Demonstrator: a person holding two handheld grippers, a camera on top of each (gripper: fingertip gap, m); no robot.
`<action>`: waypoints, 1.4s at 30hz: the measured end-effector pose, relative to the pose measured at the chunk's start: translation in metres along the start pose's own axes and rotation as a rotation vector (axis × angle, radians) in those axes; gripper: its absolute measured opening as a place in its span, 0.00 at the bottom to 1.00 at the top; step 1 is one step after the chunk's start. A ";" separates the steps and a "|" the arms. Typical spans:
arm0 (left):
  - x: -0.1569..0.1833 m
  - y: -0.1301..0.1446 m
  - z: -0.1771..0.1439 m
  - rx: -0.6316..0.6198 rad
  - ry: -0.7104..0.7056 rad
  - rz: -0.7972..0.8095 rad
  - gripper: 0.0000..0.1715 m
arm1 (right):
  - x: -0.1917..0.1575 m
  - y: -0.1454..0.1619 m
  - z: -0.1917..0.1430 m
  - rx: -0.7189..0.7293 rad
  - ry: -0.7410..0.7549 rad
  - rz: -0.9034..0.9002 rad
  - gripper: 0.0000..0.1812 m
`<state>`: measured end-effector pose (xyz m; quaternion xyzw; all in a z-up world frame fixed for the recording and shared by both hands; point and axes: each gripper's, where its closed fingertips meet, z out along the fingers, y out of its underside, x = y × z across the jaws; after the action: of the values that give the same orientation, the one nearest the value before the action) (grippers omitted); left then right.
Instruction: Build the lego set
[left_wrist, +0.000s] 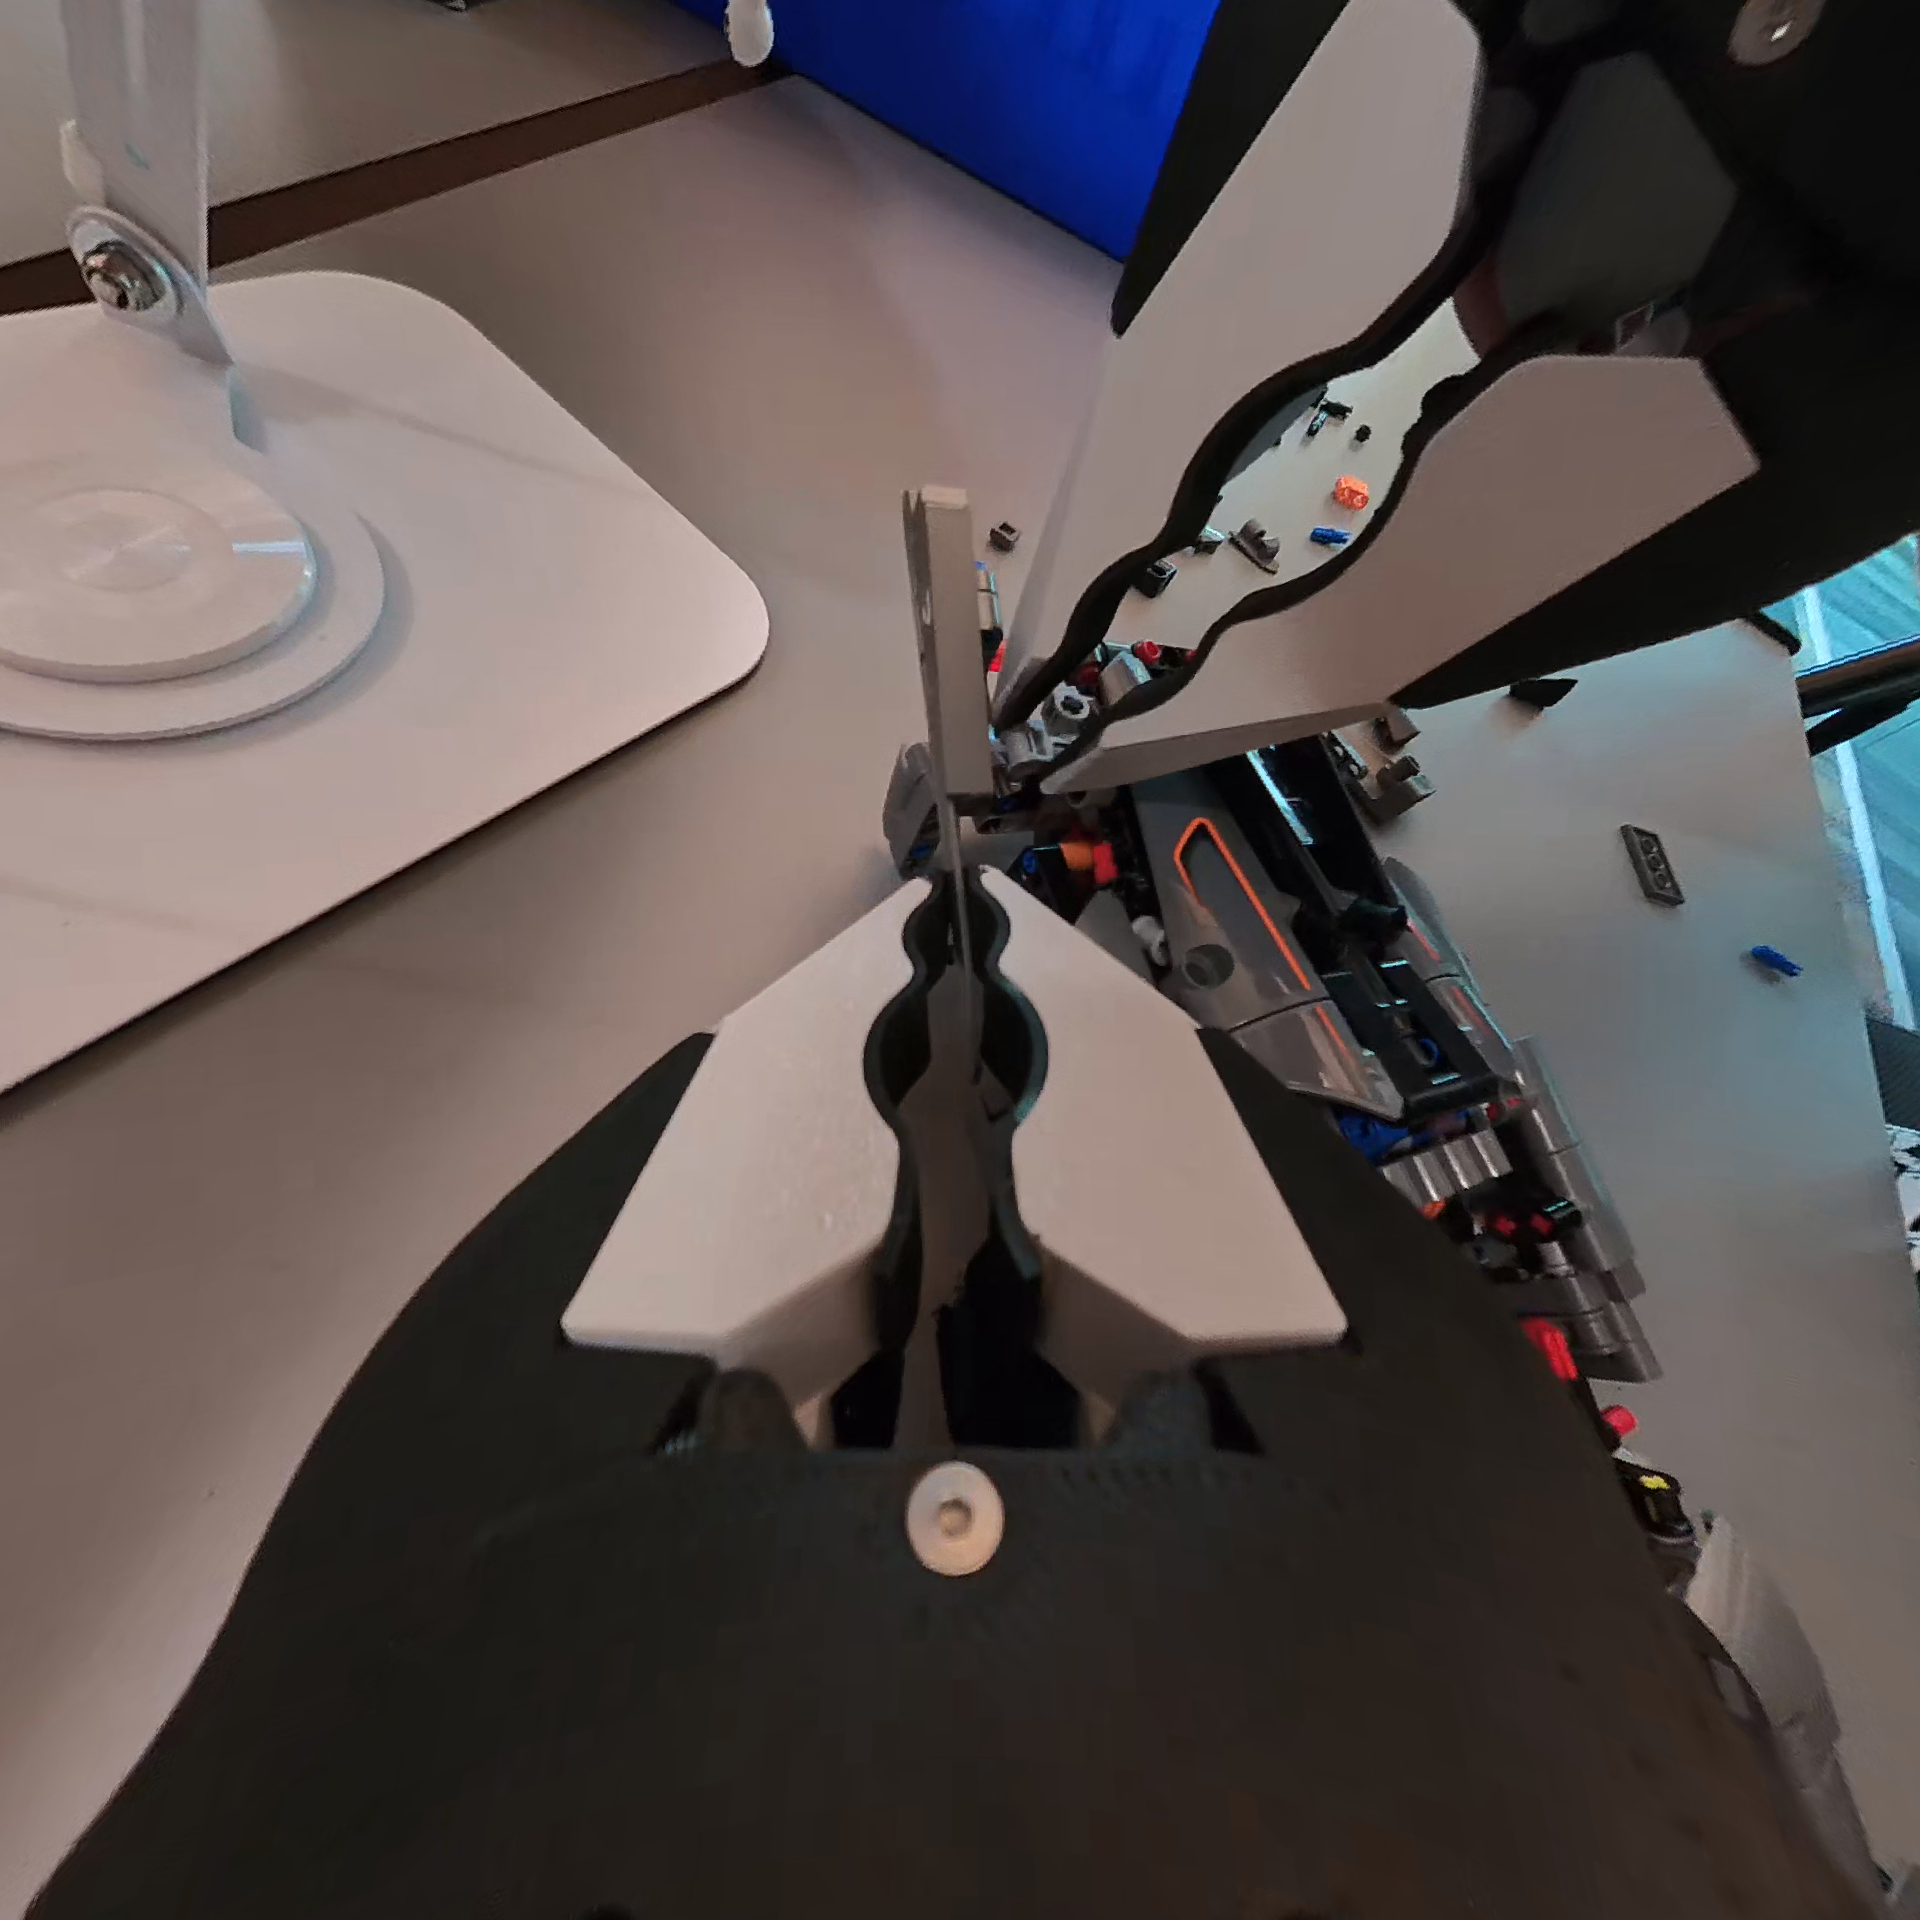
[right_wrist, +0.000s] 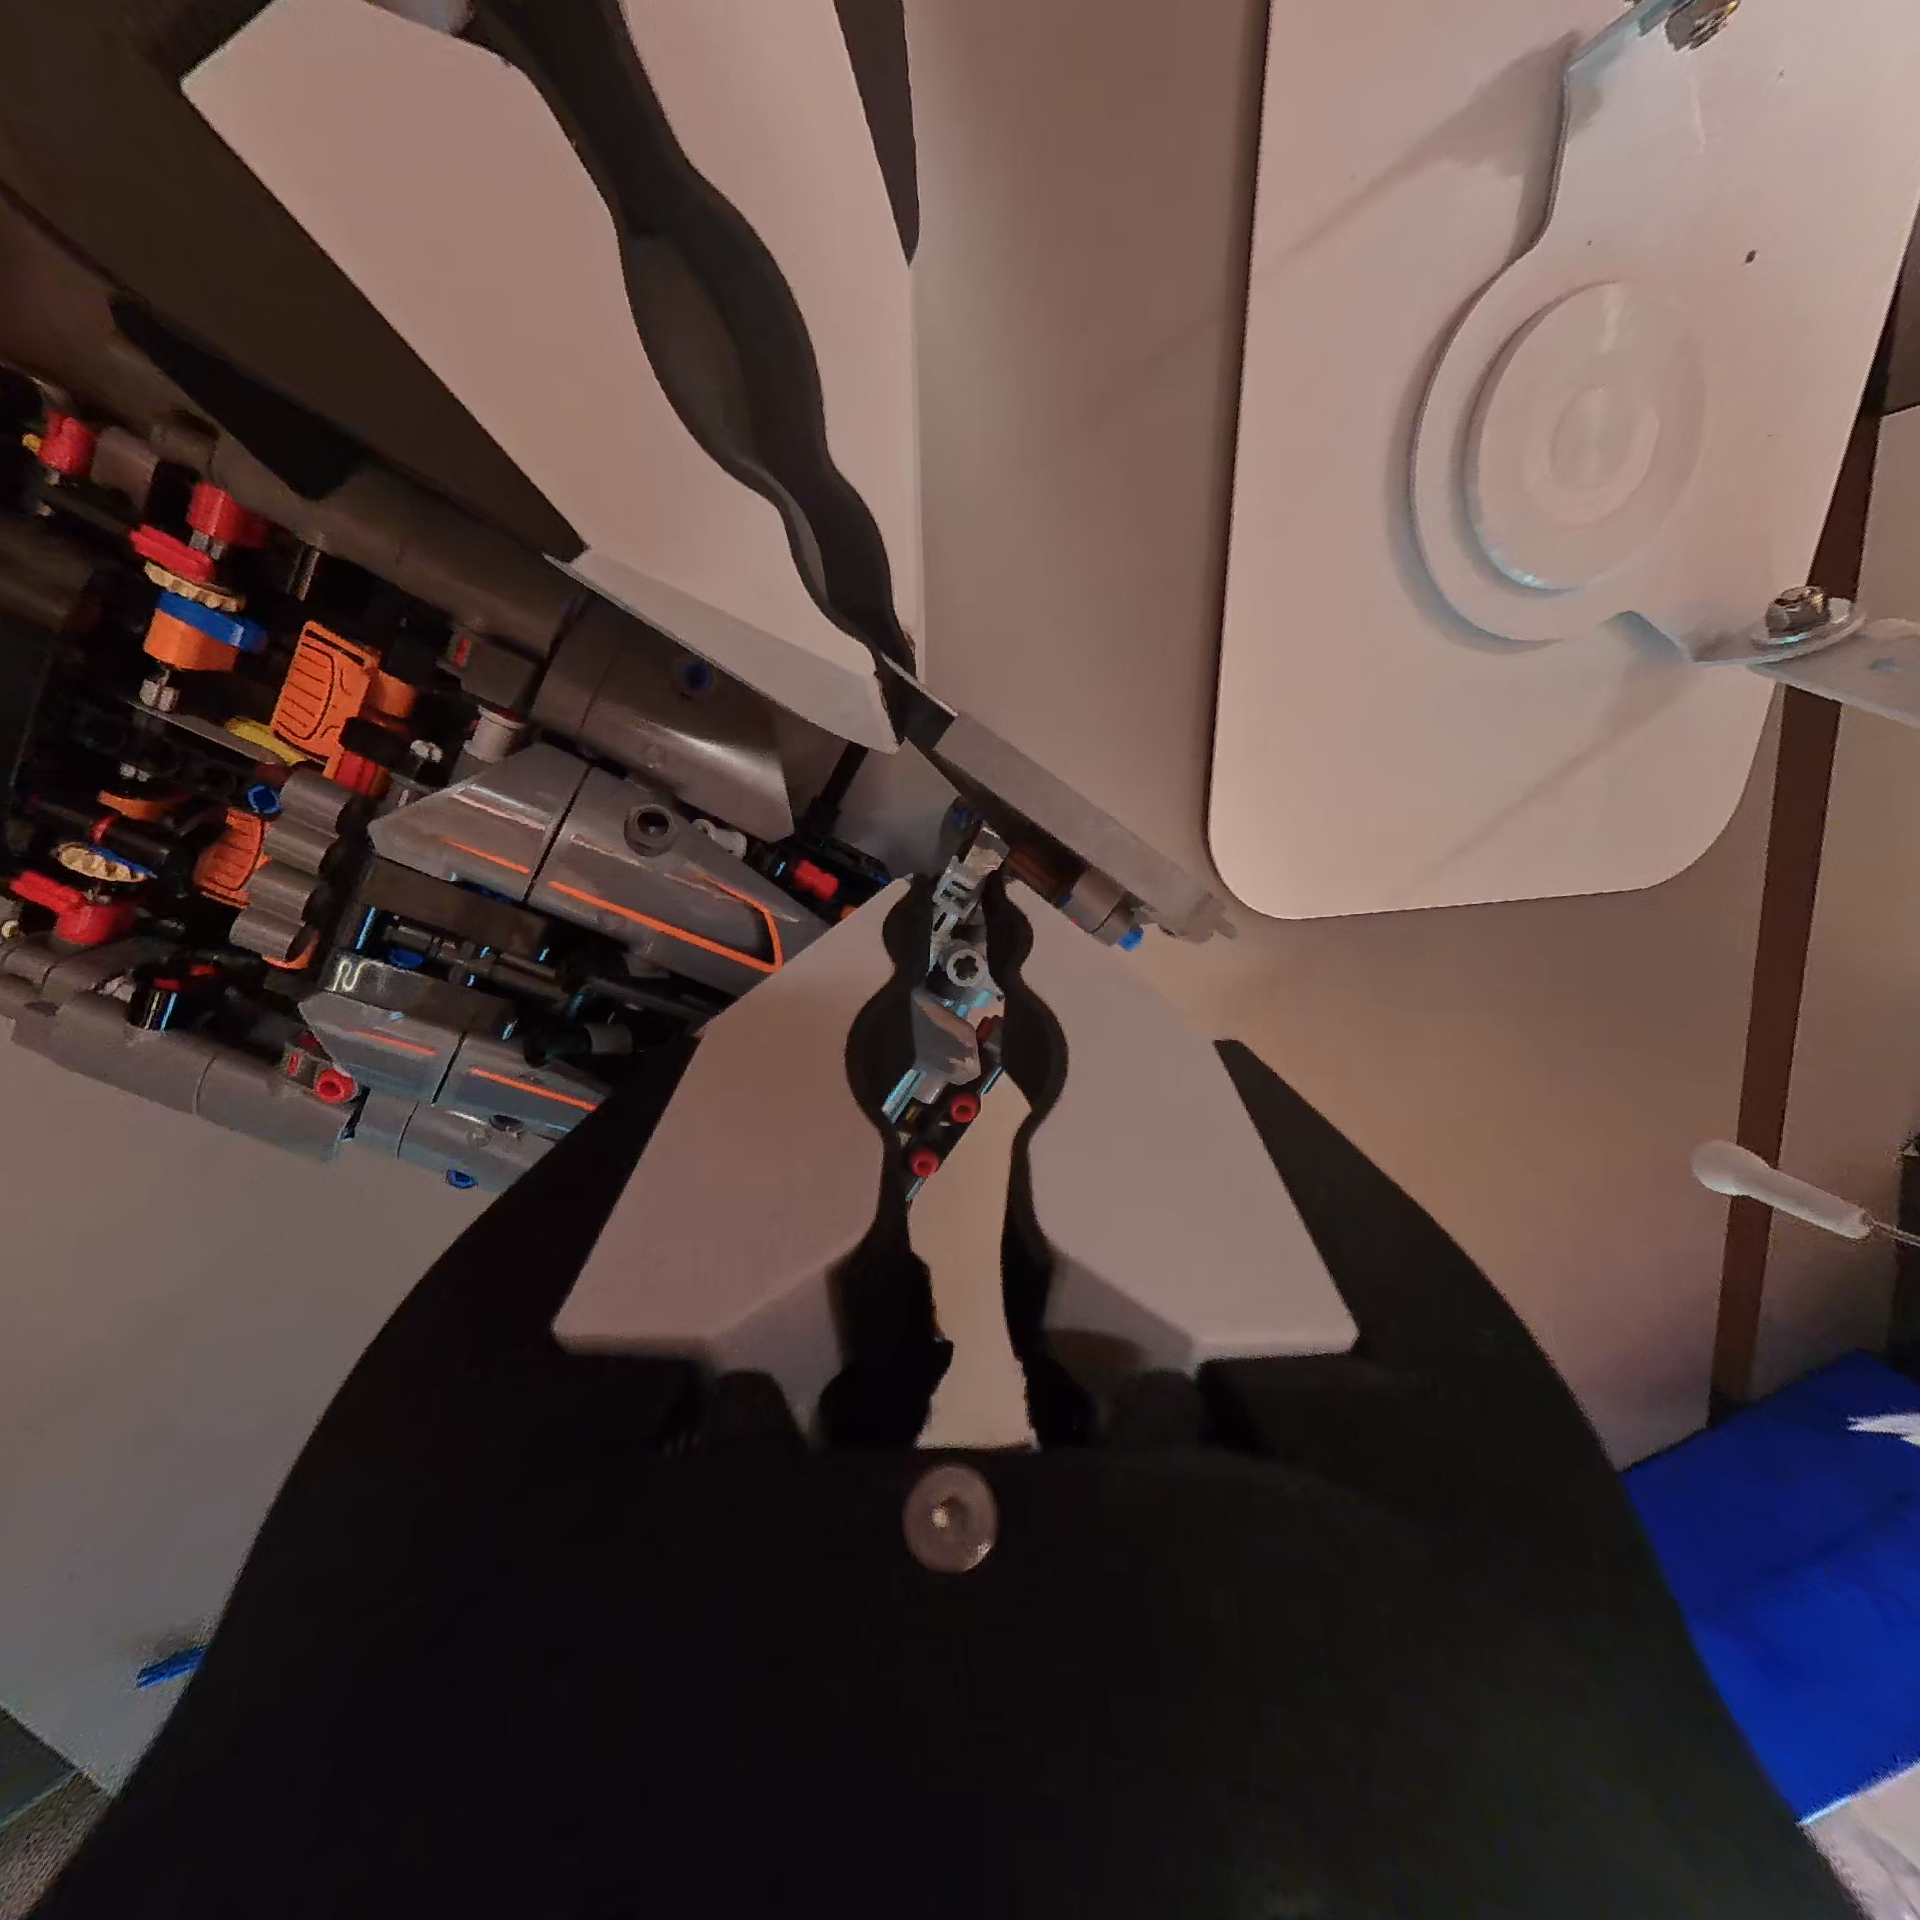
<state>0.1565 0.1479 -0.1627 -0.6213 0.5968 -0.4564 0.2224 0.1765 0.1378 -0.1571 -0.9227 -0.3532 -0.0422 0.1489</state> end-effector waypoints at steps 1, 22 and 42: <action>0.000 0.000 0.000 -0.004 -0.006 0.004 0.00 | 0.000 0.000 0.000 0.005 0.006 -0.001 0.04; -0.001 0.005 0.000 -0.060 -0.041 0.019 0.00 | -0.013 0.038 -0.030 0.187 -0.116 0.246 0.13; -0.002 0.006 0.001 -0.058 -0.034 0.005 0.00 | -0.015 0.028 -0.010 0.433 -0.429 0.439 0.25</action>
<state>0.1540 0.1481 -0.1685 -0.6337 0.6074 -0.4277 0.2158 0.1840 0.1053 -0.1571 -0.9115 -0.1711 0.2606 0.2684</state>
